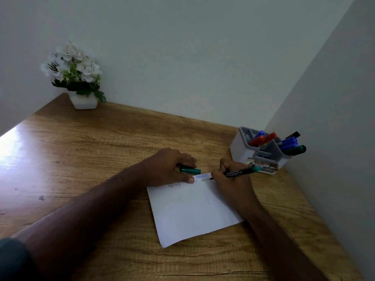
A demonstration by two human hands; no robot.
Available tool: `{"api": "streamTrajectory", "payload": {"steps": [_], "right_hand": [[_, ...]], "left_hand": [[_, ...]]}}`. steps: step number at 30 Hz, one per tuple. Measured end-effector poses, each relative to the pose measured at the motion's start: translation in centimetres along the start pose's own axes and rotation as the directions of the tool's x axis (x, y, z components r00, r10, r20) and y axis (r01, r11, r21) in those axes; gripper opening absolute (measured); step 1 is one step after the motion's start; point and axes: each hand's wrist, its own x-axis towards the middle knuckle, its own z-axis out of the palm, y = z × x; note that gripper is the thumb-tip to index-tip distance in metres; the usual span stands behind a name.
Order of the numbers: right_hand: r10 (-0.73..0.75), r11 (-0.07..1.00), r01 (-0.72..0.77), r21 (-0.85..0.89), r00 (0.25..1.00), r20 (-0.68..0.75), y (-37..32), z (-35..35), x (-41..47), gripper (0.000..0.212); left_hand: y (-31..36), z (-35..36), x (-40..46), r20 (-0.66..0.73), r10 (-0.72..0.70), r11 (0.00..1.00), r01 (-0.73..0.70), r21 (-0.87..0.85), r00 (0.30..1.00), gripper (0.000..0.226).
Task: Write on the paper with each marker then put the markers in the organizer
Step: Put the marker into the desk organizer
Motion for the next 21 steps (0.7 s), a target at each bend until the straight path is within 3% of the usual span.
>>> {"api": "streamTrajectory", "payload": {"steps": [7, 16, 21], "right_hand": [[0.007, 1.000, -0.007, 0.003, 1.000, 0.000, -0.2, 0.1, 0.0, 0.029], [0.021, 1.000, -0.020, 0.013, 0.999, -0.030, 0.0, -0.1, 0.2, 0.036], [0.101, 0.977, -0.066, 0.202, 0.981, -0.168, 0.4, -1.3, 0.2, 0.018]], "left_hand": [[0.0, 0.0, 0.1, -0.002, 0.001, 1.000, -0.001, 0.005, 1.000, 0.056], [0.1, 0.0, 0.0, -0.007, 0.006, 1.000, -0.006, 0.002, 1.000, 0.056], [-0.1, 0.0, 0.0, -0.039, 0.010, 0.999, -0.011, -0.043, 0.999, 0.045]]}}
